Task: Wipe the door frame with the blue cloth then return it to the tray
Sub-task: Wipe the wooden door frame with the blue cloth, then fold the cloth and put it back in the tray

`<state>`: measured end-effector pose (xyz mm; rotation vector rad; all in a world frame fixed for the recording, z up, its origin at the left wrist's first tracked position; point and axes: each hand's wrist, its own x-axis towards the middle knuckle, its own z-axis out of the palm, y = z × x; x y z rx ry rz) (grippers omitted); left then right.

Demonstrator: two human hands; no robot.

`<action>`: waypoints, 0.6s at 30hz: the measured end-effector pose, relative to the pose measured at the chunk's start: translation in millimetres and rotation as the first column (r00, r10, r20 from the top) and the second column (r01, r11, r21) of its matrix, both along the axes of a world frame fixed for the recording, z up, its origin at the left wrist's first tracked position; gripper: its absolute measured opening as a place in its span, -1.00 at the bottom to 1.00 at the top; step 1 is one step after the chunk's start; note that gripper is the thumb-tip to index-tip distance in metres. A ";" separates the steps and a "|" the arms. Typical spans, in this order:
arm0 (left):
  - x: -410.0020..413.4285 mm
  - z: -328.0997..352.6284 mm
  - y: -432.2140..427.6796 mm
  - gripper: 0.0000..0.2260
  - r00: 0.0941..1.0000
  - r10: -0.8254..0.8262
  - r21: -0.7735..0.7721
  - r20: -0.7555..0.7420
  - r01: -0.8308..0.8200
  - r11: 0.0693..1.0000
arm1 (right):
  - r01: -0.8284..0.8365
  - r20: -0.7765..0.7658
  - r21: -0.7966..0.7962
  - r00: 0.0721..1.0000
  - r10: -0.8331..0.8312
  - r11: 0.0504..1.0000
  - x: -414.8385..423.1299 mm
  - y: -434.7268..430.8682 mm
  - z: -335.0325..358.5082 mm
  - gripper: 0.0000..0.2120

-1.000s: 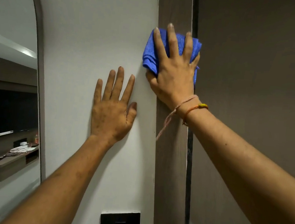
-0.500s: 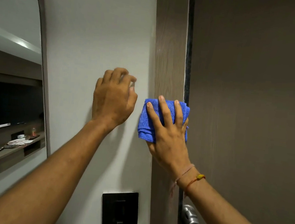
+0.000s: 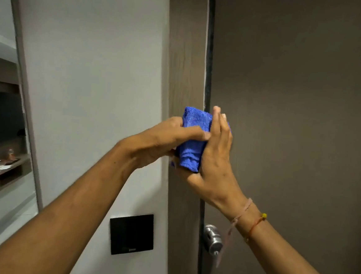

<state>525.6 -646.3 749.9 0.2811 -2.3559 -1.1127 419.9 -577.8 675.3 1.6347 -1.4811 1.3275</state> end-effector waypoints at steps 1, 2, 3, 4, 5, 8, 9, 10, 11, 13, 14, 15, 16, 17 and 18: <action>-1.7 -5.3 1.4 -0.81 0.998 -0.043 0.022 0.039 0.042 0.999 | -0.020 0.000 0.077 1.000 0.020 0.997 -6.7 7.6 -6.1 0.11; -6.3 -12.3 4.4 -0.82 0.994 -0.083 0.048 0.073 0.079 0.996 | -0.036 0.004 0.155 0.999 0.036 0.987 -14.5 18.9 -13.9 0.21; -11.6 -19.7 6.6 -0.81 0.989 -0.111 0.068 0.094 0.104 0.992 | -0.058 0.028 0.216 0.998 0.053 0.975 -22.0 29.6 -21.3 0.27; -19.8 -28.6 10.0 -0.79 0.984 -0.138 0.089 0.112 0.128 0.988 | -0.082 0.092 0.252 0.994 0.060 0.964 -30.3 41.2 -28.9 0.29; -30.9 -38.8 15.1 -0.79 0.977 -0.176 0.118 0.125 0.161 0.980 | -0.105 0.201 0.250 0.978 0.055 0.963 -38.6 54.6 -36.4 0.27; -69.1 -69.9 40.2 -0.78 0.937 -0.324 0.247 0.134 0.285 0.926 | -0.167 0.652 0.073 0.754 0.079 0.983 -67.4 96.6 -56.3 0.18; -81.3 -78.0 49.5 -0.75 0.921 -0.367 0.286 0.126 0.321 0.903 | -0.202 0.774 -0.004 0.619 0.131 0.979 -79.8 110.1 -64.1 0.05; -97.4 -88.0 64.3 -0.74 0.900 -0.418 0.321 0.126 0.362 0.875 | -0.238 0.853 -0.059 0.492 0.173 0.970 -94.4 130.6 -76.1 -0.12; -111.6 -97.1 79.8 -0.73 0.880 -0.457 0.340 0.128 0.394 0.854 | -0.283 0.895 -0.083 0.400 0.196 0.956 -107.4 151.5 -88.6 -0.31; -137.6 -115.4 110.2 -0.74 0.852 -0.502 0.327 0.149 0.437 0.838 | -0.323 0.939 -0.076 0.296 0.177 0.944 -120.0 195.0 -110.9 -0.55; -149.0 -125.2 124.6 -0.75 0.845 -0.512 0.319 0.154 0.448 0.835 | -0.303 0.950 -0.068 0.272 0.155 0.950 -124.7 213.4 -120.8 -0.58; -164.5 -138.8 146.7 -0.76 0.834 -0.528 0.327 0.160 0.460 0.826 | -0.260 0.959 -0.066 0.251 0.133 0.963 -130.3 240.4 -133.1 -0.59; -176.4 -151.4 163.6 -0.76 0.834 -0.528 0.340 0.159 0.455 0.823 | -0.224 0.967 -0.063 0.228 0.115 0.972 -135.4 260.6 -142.9 -0.60; -190.4 -167.5 186.2 -0.75 0.831 -0.532 0.363 0.162 0.451 0.815 | -0.175 0.977 -0.062 0.192 0.096 0.983 -139.8 286.0 -153.7 -0.61; -202.8 -183.1 208.7 -0.74 0.830 -0.533 0.404 0.165 0.436 0.804 | -0.126 0.985 -0.055 0.156 0.074 0.991 -144.6 310.2 -165.2 -0.63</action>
